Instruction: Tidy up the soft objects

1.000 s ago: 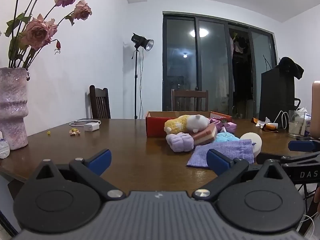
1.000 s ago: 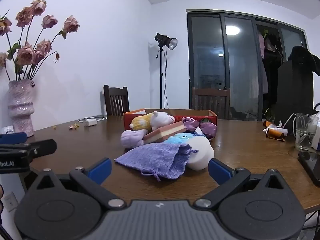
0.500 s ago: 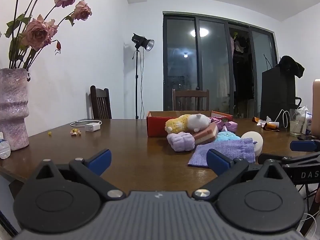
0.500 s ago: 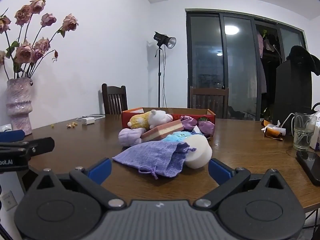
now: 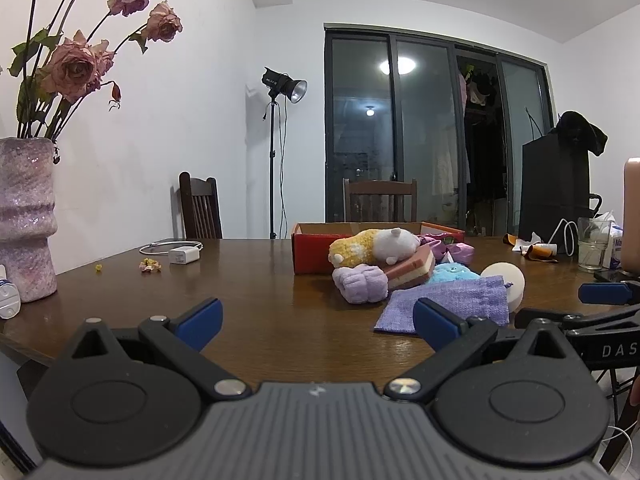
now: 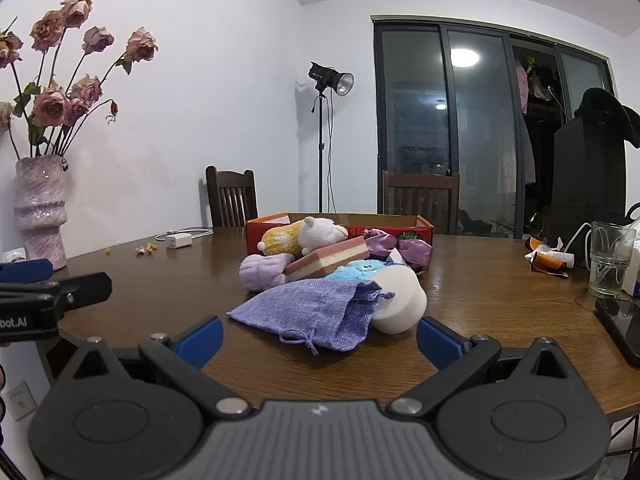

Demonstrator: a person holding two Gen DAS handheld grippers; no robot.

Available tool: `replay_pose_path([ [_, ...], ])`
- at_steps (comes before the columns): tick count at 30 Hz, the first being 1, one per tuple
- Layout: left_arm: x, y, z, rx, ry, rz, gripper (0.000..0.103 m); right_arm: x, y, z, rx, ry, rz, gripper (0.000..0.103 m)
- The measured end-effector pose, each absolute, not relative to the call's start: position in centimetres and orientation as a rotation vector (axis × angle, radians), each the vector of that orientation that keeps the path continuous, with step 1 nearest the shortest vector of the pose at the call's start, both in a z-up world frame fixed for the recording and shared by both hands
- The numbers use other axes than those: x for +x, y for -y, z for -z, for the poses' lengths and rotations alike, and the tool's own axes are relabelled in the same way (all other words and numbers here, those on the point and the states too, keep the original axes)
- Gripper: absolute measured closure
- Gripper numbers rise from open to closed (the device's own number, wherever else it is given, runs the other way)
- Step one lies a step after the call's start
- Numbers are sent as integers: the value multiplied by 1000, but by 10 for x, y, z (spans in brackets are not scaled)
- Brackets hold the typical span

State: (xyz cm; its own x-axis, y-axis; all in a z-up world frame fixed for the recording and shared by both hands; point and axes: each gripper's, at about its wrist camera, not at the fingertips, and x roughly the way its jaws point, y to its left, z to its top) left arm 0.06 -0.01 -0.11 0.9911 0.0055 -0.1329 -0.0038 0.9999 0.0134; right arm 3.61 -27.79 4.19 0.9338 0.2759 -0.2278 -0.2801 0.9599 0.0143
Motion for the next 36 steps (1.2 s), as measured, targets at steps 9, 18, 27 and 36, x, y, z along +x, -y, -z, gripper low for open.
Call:
replay_pose_path([
  [9, 0, 1, 2, 16, -134, -6, 0, 36, 280, -42, -6, -229, -286, 0],
  [18, 1, 1, 3, 8, -139, 0, 0, 36, 279, -41, -12, -233, -292, 0],
  [27, 1, 0, 2, 11, -137, 1, 0, 37, 280, -40, -1, -237, -281, 0],
  [36, 1, 0, 2, 11, -137, -2, 0, 37, 281, -40, 2, -239, -285, 0],
])
